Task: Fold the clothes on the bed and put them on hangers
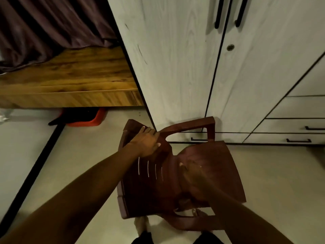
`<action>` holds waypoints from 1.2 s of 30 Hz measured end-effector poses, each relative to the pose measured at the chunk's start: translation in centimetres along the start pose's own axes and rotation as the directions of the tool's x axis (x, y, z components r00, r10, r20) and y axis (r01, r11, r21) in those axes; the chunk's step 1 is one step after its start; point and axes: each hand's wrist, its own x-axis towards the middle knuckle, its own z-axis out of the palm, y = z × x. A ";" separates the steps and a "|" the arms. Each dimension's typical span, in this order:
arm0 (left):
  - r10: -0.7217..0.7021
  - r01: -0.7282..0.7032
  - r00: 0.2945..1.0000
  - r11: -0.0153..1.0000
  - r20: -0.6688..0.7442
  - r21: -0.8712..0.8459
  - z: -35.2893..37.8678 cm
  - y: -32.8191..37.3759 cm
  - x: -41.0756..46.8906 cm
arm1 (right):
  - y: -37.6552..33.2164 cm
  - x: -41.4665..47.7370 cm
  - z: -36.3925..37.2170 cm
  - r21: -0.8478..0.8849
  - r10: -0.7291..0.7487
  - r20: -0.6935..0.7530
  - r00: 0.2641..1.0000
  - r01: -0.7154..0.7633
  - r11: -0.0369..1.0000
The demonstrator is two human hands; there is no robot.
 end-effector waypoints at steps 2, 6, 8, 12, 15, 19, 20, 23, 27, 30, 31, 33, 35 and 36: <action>0.108 -0.107 0.994 0.993 -0.006 0.054 1.2 -2.2 1.8 | -1.4 -1.0 1.8 -0.007 0.074 -0.030 0.997 -0.074 0.997; 0.272 -0.273 0.962 0.946 0.030 0.174 4.1 -6.5 4.6 | -3.3 -1.8 8.0 0.128 0.343 -0.074 0.936 -0.333 0.934; 0.293 -0.298 0.954 0.926 0.057 0.230 4.8 -8.2 5.0 | -4.2 -2.4 11.2 0.212 0.436 -0.094 0.895 -0.410 0.887; 0.347 -0.361 0.932 0.865 0.105 0.348 5.4 -10.8 5.5 | -7.9 -5.6 18.6 0.364 0.540 -0.068 0.839 -0.483 0.796; 0.339 -0.350 0.935 0.830 0.105 0.434 4.9 -11.1 5.8 | -10.1 -7.4 19.7 0.523 0.661 -0.049 0.749 -0.544 0.656; 0.255 -0.270 0.962 0.863 0.094 0.427 3.8 -11.4 6.5 | -11.5 -8.6 19.4 0.753 0.790 0.157 0.592 -0.589 0.292; 0.246 -0.260 0.965 0.869 0.089 0.420 3.6 -11.5 6.7 | -11.9 -8.6 19.4 0.834 0.771 0.240 0.589 -0.532 0.147; 0.222 -0.239 0.971 0.880 0.089 0.411 3.2 -11.5 6.6 | -13.6 -9.1 20.0 0.920 0.730 0.325 0.601 -0.380 -0.097; 0.211 -0.227 0.974 0.933 0.086 0.279 2.8 -12.3 4.9 | -13.6 -10.9 21.4 0.966 0.808 0.235 0.540 -0.225 -0.131; 0.203 -0.222 0.972 0.957 0.115 0.188 3.8 -13.0 1.8 | -12.8 -13.4 22.6 0.963 0.824 0.231 0.518 -0.241 -0.119; 0.190 -0.207 0.976 0.965 0.109 0.163 4.3 -13.4 0.5 | -12.6 -14.6 22.9 0.963 0.817 0.229 0.529 -0.246 -0.111; 0.140 -0.152 0.984 0.981 0.106 0.119 5.2 -13.5 -1.8 | -12.3 -16.7 23.1 0.957 0.820 0.232 0.523 -0.272 -0.097; 0.090 -0.099 0.990 0.992 0.113 0.076 6.3 -13.6 -4.4 | -12.2 -19.0 23.4 0.952 0.818 0.229 0.527 -0.297 -0.075; 0.050 -0.056 0.991 0.997 0.125 0.047 6.8 -13.7 -6.1 | -12.0 -20.4 23.6 0.948 0.814 0.237 0.531 -0.310 -0.075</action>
